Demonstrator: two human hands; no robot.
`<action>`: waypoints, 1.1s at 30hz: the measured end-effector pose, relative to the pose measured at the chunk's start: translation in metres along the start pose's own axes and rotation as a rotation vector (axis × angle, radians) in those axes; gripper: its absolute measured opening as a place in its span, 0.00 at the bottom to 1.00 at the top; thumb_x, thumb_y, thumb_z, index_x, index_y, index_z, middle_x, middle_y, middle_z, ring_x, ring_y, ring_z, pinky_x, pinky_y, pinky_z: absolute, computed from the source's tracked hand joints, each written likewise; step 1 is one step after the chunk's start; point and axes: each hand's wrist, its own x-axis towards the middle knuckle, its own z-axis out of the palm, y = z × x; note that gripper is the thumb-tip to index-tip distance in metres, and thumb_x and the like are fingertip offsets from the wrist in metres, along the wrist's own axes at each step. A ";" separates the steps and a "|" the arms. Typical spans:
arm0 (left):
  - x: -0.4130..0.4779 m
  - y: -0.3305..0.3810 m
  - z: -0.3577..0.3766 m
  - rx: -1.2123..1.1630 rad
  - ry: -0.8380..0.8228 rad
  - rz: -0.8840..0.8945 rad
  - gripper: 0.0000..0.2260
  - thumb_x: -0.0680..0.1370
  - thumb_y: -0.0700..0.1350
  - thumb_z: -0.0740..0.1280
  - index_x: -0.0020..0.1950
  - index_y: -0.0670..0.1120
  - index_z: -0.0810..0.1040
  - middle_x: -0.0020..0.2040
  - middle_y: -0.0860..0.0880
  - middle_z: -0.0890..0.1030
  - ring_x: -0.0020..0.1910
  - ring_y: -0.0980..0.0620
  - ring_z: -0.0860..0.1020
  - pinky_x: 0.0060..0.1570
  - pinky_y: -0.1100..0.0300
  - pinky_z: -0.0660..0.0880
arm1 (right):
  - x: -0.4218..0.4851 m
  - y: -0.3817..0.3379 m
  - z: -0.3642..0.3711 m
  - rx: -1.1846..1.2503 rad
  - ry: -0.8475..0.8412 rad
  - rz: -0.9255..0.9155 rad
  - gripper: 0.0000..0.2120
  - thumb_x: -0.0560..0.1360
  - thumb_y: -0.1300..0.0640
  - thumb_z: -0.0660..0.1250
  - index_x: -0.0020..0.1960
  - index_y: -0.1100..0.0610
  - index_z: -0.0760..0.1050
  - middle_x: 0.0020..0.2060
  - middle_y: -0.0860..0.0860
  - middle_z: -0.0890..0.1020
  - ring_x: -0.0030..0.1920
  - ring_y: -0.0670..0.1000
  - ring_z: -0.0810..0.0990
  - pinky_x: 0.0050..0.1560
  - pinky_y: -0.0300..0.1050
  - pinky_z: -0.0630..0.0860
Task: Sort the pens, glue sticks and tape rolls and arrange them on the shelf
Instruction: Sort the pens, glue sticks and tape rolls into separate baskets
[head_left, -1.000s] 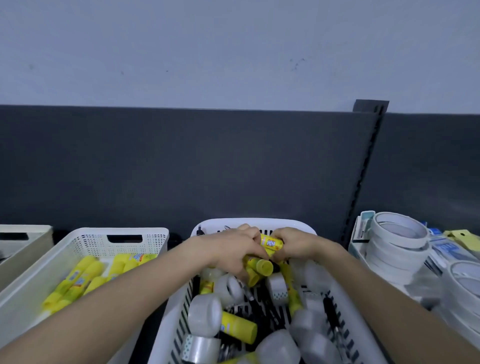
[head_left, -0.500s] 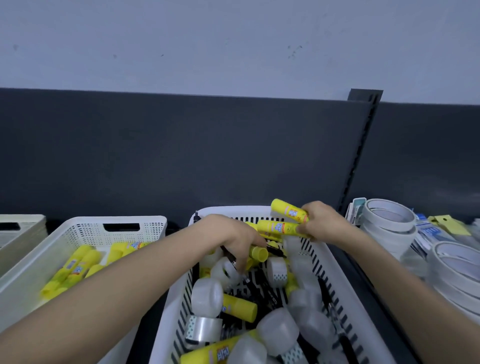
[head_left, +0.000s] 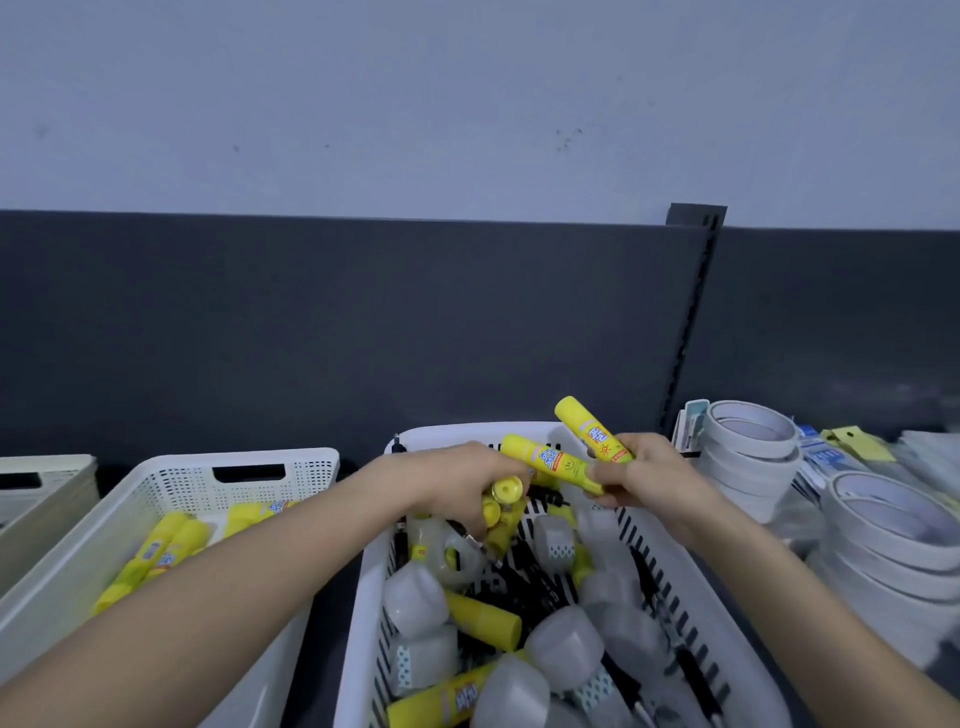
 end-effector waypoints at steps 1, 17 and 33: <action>-0.007 -0.003 -0.001 -0.036 0.080 0.005 0.21 0.68 0.37 0.70 0.59 0.50 0.72 0.50 0.52 0.74 0.45 0.52 0.73 0.39 0.60 0.73 | -0.001 -0.002 0.003 0.038 0.008 -0.003 0.03 0.73 0.67 0.65 0.43 0.61 0.72 0.39 0.57 0.75 0.37 0.54 0.78 0.38 0.41 0.78; -0.188 -0.093 -0.036 -0.590 0.730 -0.394 0.14 0.63 0.31 0.74 0.38 0.49 0.81 0.32 0.49 0.78 0.30 0.56 0.77 0.35 0.65 0.75 | -0.014 -0.093 0.140 0.088 -0.250 -0.170 0.02 0.74 0.66 0.65 0.46 0.65 0.72 0.37 0.58 0.77 0.36 0.53 0.81 0.48 0.48 0.80; -0.234 -0.126 0.028 -0.103 0.435 -0.602 0.18 0.75 0.46 0.67 0.64 0.48 0.74 0.58 0.49 0.79 0.60 0.51 0.74 0.51 0.65 0.67 | -0.040 -0.088 0.245 -0.783 -0.317 -0.424 0.14 0.76 0.52 0.60 0.36 0.59 0.69 0.36 0.52 0.71 0.42 0.55 0.69 0.38 0.46 0.66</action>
